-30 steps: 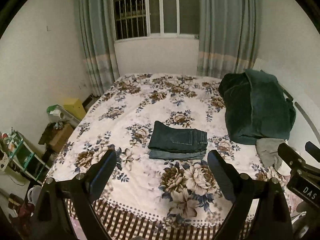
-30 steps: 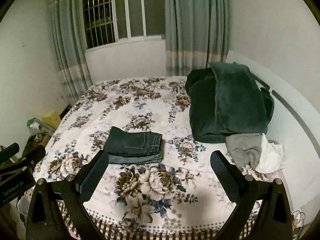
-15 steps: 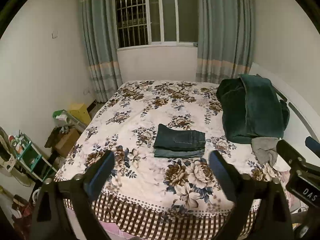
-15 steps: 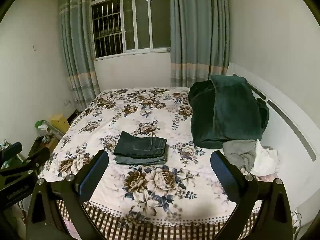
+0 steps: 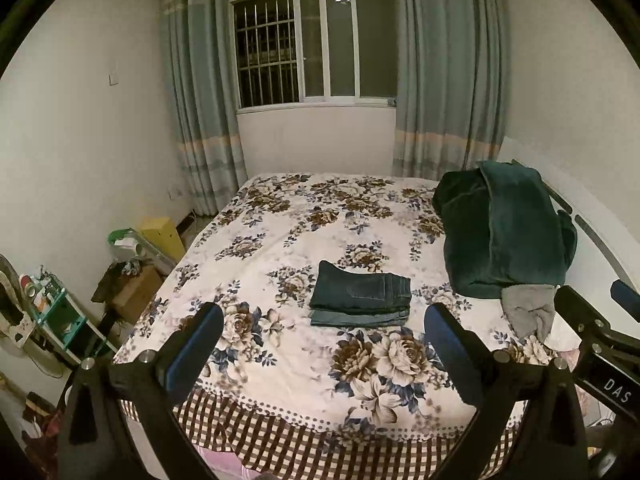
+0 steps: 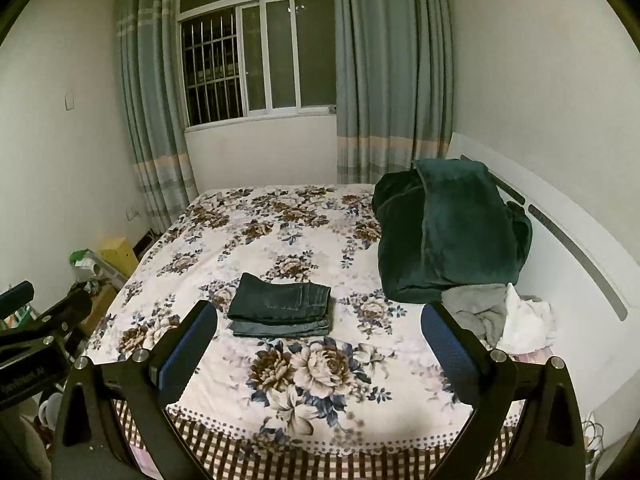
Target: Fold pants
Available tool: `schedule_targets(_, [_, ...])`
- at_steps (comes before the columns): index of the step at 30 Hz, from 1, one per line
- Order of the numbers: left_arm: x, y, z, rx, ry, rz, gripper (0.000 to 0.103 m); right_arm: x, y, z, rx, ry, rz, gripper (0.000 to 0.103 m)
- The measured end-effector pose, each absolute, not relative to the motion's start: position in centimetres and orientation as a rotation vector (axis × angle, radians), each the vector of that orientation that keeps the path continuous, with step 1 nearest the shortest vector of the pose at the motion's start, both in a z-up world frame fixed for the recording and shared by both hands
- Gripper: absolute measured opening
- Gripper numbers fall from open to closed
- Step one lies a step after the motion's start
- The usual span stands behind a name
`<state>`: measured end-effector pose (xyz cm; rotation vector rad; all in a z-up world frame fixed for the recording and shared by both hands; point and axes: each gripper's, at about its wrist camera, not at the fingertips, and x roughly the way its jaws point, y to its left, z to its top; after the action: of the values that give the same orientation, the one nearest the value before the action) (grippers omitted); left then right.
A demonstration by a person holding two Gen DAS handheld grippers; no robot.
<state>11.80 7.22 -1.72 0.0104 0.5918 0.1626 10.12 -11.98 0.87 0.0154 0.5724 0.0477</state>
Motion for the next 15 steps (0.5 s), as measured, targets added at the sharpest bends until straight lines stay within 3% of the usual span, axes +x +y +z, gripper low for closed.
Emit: schedule_targets(15, [11.26,7.04,-1.45,0.005,0.596,0.166,0.103,10.15,-12.30,1.08,0.010,0.593,0.066,0.103])
